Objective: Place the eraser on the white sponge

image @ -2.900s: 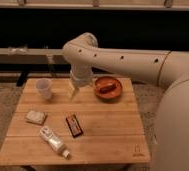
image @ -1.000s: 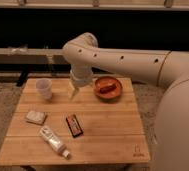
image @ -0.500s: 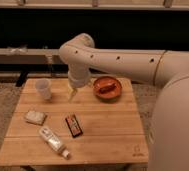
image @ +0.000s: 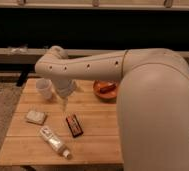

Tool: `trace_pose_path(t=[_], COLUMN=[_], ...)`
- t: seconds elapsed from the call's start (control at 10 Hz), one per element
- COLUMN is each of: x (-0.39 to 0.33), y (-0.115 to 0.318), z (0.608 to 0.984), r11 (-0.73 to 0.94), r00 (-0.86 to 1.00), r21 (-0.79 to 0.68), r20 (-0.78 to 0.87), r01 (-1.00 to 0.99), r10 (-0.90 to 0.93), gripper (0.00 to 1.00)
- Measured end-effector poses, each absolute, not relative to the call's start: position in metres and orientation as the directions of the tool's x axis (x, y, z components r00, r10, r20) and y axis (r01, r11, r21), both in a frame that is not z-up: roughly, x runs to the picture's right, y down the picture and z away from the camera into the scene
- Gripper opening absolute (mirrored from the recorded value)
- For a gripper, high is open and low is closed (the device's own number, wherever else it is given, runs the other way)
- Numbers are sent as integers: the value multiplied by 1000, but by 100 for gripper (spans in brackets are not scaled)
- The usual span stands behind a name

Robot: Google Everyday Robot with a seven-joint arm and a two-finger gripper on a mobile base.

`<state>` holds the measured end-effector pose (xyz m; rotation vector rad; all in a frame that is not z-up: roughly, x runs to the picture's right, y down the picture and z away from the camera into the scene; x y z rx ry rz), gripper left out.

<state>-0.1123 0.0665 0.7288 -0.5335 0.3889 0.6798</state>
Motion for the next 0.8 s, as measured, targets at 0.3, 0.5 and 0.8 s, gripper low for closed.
trace_pose_path(t=[0.3, 0.5, 0.8], x=[-108, -104, -111], y=[92, 113, 148], z=[743, 751, 759], r11=[602, 543, 516], r00=[660, 607, 590], r21=[-326, -319, -325], r20=[-567, -606, -623], r01=[-729, -777, -792], r10=[493, 513, 513], gripper=[80, 80, 80])
